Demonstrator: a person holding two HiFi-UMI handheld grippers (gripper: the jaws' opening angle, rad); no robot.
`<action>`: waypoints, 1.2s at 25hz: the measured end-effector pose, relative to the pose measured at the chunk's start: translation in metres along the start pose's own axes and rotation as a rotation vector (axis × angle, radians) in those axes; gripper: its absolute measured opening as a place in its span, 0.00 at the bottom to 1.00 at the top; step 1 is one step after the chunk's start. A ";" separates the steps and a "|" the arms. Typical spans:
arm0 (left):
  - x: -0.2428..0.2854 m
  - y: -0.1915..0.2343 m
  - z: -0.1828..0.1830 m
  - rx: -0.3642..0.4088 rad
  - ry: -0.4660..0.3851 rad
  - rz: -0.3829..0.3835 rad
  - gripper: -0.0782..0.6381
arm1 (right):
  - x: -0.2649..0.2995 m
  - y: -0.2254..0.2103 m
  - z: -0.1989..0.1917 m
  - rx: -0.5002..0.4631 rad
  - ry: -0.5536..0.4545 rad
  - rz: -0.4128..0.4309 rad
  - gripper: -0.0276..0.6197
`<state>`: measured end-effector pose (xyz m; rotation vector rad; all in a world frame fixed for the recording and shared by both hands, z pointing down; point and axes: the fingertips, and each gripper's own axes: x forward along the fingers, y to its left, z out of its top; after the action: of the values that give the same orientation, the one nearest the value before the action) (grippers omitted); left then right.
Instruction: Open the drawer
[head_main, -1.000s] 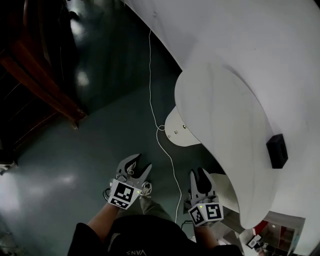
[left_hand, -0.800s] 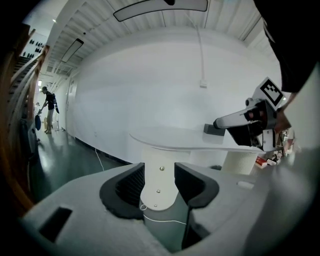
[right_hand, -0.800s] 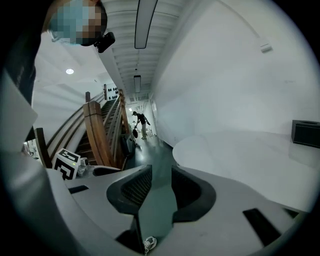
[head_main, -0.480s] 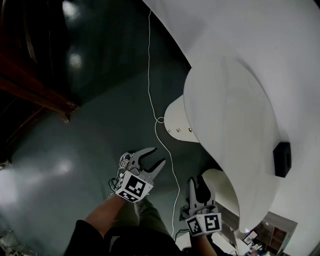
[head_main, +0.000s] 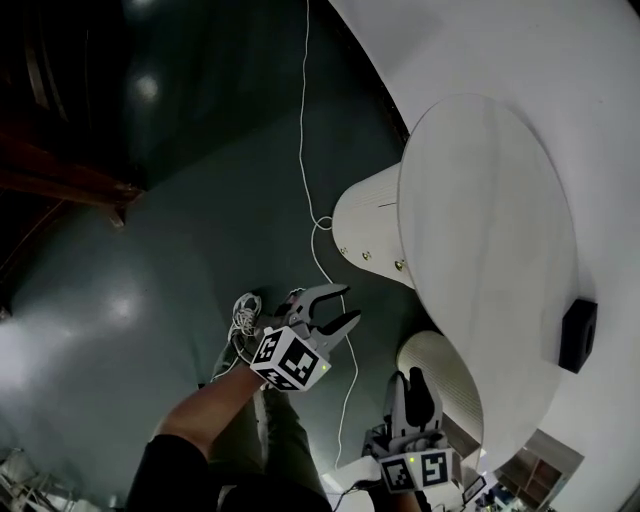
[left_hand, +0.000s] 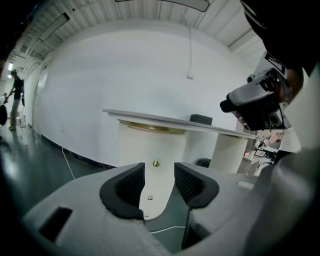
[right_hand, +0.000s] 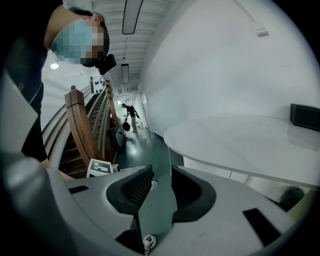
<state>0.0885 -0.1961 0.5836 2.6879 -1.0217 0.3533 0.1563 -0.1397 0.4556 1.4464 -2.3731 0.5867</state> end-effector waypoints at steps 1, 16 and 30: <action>0.007 0.001 -0.001 0.011 -0.003 -0.014 0.37 | 0.003 -0.002 -0.001 0.001 0.000 -0.007 0.23; 0.092 0.017 -0.010 0.184 -0.049 -0.056 0.37 | 0.031 -0.027 -0.017 0.077 -0.032 -0.051 0.23; 0.161 0.011 -0.025 0.215 0.007 -0.083 0.37 | 0.028 -0.052 -0.036 0.142 -0.034 -0.109 0.23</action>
<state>0.1944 -0.2956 0.6583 2.9062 -0.9144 0.4809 0.1921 -0.1649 0.5090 1.6459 -2.3016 0.7198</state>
